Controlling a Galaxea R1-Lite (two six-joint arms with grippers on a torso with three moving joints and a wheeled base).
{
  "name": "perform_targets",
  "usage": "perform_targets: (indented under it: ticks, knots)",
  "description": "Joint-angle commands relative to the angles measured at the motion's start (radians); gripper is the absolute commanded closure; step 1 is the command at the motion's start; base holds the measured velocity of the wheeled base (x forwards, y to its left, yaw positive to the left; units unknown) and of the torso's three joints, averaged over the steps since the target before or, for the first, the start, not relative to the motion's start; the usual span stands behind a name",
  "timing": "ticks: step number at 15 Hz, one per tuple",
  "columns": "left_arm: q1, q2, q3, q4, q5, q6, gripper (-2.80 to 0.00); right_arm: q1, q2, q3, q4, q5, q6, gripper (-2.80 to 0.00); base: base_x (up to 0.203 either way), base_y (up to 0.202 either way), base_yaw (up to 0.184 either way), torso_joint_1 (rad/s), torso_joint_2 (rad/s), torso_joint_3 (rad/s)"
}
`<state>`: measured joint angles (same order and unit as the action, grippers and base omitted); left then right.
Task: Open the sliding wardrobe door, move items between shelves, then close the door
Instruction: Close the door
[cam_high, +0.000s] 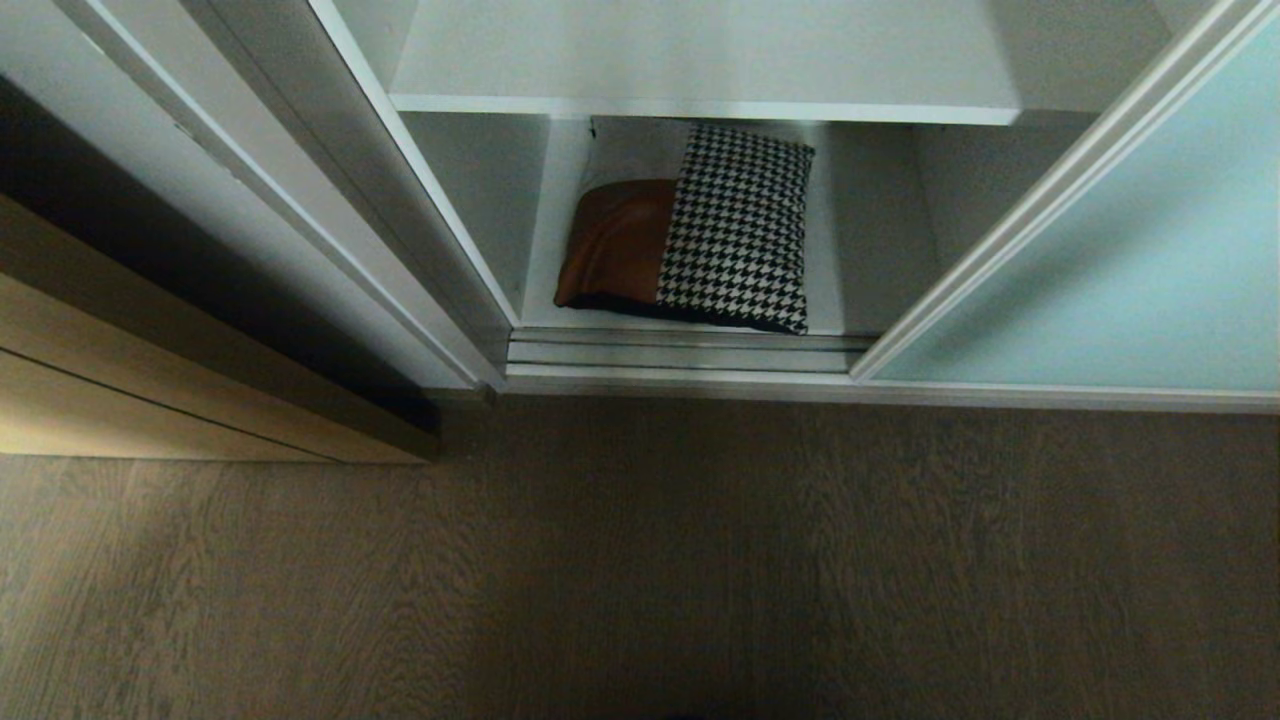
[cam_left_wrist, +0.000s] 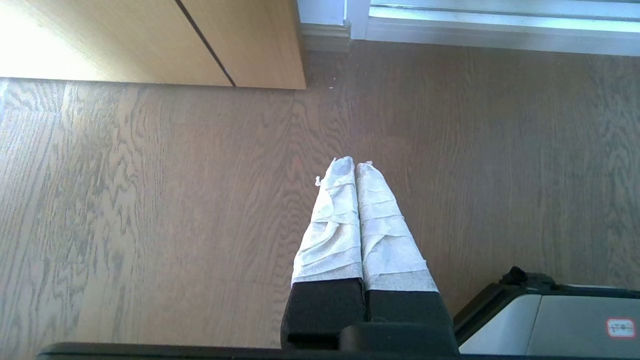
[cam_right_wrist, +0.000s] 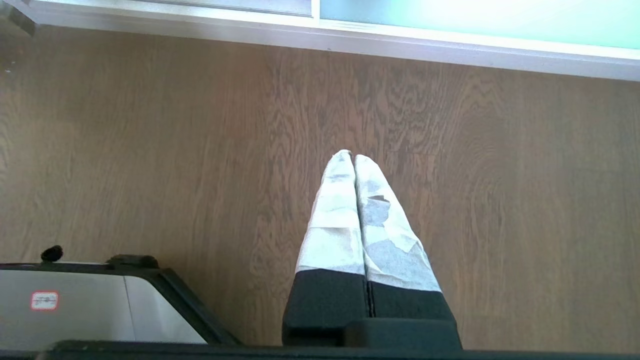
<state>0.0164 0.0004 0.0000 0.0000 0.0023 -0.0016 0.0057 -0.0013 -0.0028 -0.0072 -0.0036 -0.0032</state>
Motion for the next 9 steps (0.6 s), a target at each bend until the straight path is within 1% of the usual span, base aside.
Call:
perform_targets:
  ticks: [1,4,6,8,9]
  knots:
    - [0.0,0.001,0.002,0.0,0.001,0.0,0.0,0.0,0.002,-0.046,0.01,-0.006,-0.008,0.0,0.0,0.0,0.0,0.0,0.0,0.0]
    - [0.0,0.001,0.002,0.0,0.001,0.0,0.0,0.001,0.131,-0.314,0.132,-0.013,-0.006,0.0,0.0,0.0,0.0,0.0,0.0,0.0]
    - [0.0,0.001,0.002,0.0,0.001,0.0,0.0,0.006,0.295,-0.509,0.184,-0.016,0.005,0.0,0.0,0.0,0.0,0.0,0.0,0.0]
    - [0.0,0.001,0.002,0.0,0.001,0.0,0.0,0.01,0.475,-0.705,0.206,-0.007,0.063,0.0,0.0,0.0,0.0,0.0,0.0,0.0]
    - [0.0,0.001,0.002,0.0,0.001,0.0,0.0,0.012,0.568,-0.813,0.213,0.005,0.119,0.0,0.0,0.0,0.0,0.0,0.0,0.0]
